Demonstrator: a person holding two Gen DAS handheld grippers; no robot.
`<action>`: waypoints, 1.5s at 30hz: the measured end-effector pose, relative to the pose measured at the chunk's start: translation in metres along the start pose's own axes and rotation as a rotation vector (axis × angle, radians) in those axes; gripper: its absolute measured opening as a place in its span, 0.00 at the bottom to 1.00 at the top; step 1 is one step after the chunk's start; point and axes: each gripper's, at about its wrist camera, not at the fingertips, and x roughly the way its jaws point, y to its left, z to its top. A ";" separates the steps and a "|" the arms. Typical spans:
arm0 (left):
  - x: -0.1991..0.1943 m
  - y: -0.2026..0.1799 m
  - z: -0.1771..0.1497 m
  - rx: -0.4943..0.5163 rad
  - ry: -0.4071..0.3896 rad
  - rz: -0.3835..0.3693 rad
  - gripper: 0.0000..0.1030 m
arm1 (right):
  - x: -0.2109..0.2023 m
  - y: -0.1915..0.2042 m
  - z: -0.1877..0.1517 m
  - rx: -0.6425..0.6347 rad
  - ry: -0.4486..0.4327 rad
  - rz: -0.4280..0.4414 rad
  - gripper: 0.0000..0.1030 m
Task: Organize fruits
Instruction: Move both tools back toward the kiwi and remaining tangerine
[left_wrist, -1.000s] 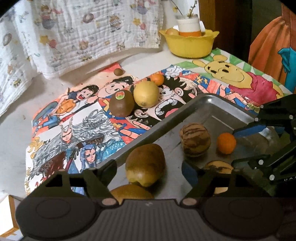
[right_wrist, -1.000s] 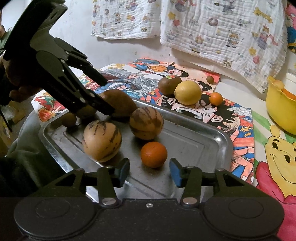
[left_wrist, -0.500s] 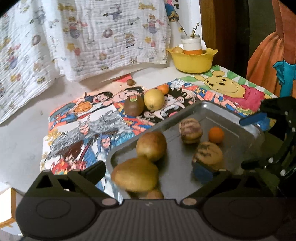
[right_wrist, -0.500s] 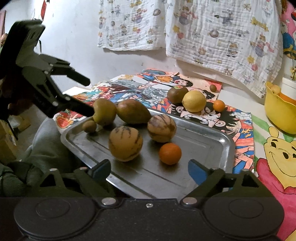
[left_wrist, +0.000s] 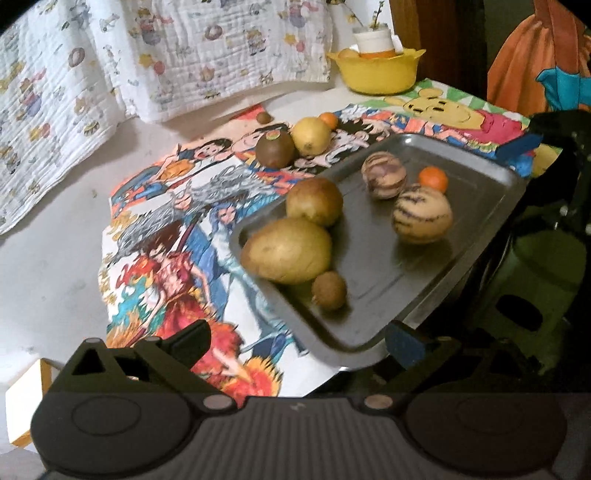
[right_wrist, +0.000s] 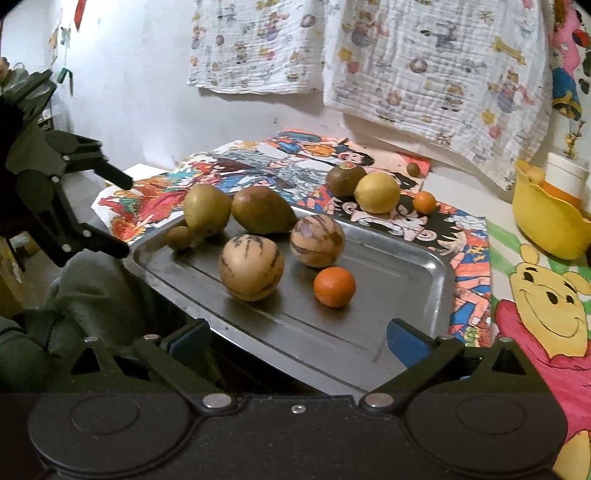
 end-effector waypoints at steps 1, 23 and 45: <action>0.000 0.002 -0.001 -0.001 0.006 0.004 0.99 | 0.000 -0.001 0.000 0.004 0.002 -0.008 0.99; 0.020 0.067 0.029 -0.079 0.049 0.100 0.99 | 0.030 -0.057 0.024 0.120 -0.004 -0.095 0.99; 0.120 0.093 0.128 -0.059 0.002 0.081 0.99 | 0.118 -0.129 0.079 0.224 -0.085 -0.079 0.99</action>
